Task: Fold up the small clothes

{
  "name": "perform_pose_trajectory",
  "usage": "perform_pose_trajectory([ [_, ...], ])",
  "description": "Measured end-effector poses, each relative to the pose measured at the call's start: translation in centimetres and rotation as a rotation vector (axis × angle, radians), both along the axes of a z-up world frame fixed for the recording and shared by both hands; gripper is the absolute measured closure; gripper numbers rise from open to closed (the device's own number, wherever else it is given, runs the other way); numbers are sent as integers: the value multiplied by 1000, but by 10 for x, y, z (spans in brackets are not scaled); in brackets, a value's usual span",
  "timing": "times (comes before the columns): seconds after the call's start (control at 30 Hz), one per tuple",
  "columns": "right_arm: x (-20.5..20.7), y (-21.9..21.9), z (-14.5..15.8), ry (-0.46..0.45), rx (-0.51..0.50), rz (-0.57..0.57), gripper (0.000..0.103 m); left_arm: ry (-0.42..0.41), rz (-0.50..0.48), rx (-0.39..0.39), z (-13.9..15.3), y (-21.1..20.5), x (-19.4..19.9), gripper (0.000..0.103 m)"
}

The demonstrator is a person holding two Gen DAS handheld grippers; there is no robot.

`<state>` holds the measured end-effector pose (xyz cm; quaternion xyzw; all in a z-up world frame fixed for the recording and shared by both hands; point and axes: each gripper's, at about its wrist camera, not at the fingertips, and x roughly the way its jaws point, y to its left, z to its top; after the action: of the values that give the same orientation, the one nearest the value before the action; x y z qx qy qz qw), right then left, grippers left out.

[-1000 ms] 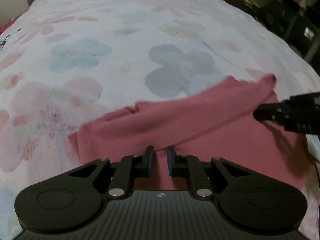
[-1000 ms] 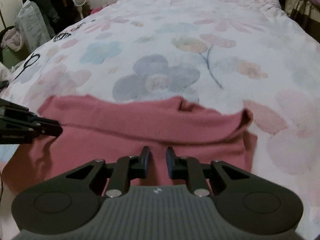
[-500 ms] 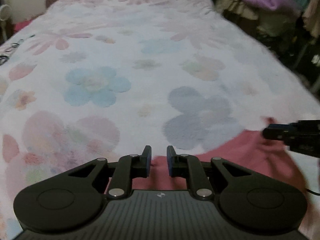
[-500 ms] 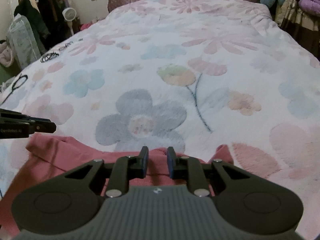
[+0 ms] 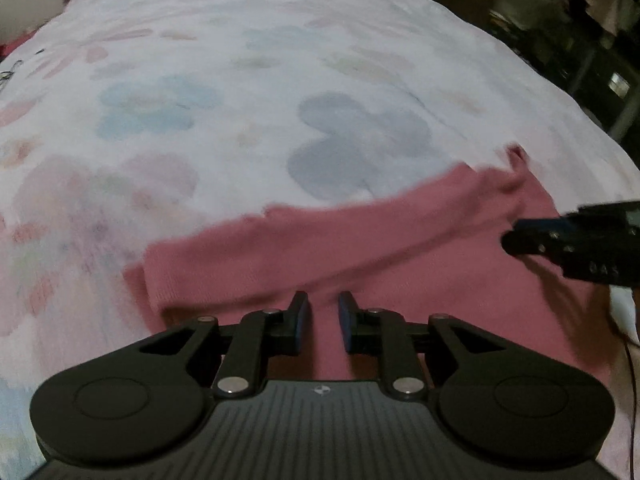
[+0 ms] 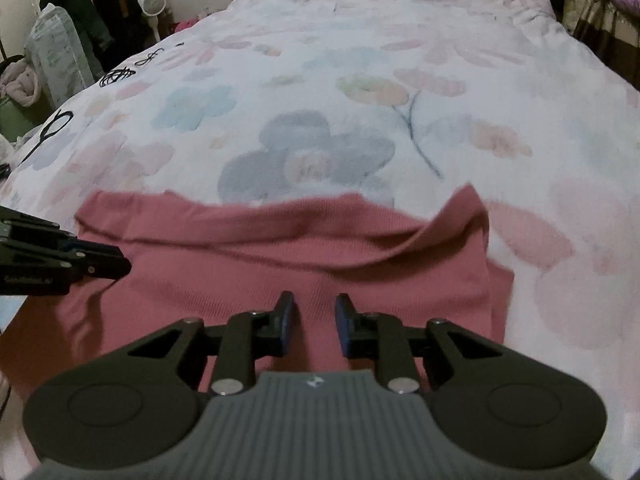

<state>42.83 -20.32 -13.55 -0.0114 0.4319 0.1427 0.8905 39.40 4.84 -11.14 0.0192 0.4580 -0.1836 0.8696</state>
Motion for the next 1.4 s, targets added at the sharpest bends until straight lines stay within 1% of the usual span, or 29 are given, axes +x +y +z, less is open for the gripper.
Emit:
perform_pose_trajectory([
  [0.13,31,4,0,-17,-5,-17,84,-44,51,14,2,3,24,80],
  [0.27,55,3,4,-46,-14,-51,84,-77,123,-4,7,12,39,80],
  [0.4,58,-8,12,-67,-12,-81,84,-90,157,-16,15,23,36,80],
  [0.53,32,-25,24,-68,-5,-82,81,-83,136,-21,25,38,15,79],
  [0.63,1,-39,30,-48,9,-80,78,-61,121,-61,36,50,-13,78],
  [0.7,-26,-48,34,-38,20,-88,76,-44,111,-94,41,58,-36,70],
  [0.77,-54,-58,38,-35,32,-105,72,-37,101,-118,44,64,-57,65],
  [0.83,-79,-68,41,-29,49,-123,70,-21,109,-123,44,68,-76,64],
  [0.93,-114,-81,40,-13,49,-151,70,9,103,-143,39,71,-102,64],
  [1.0,-136,-90,37,-4,59,-169,70,26,116,-177,33,75,-119,59],
  [1.07,-153,-96,35,1,74,-179,70,44,154,-228,27,80,-129,58],
  [1.13,-164,-101,32,9,79,-185,70,66,192,-277,20,85,-136,58],
  [1.2,-170,-104,29,18,82,-185,70,73,206,-306,16,85,-140,58],
  [1.3,-167,-106,27,12,94,-188,70,81,198,-304,12,80,-140,58],
  [1.4,-158,-107,21,33,126,-192,70,96,203,-295,5,77,-136,60],
])
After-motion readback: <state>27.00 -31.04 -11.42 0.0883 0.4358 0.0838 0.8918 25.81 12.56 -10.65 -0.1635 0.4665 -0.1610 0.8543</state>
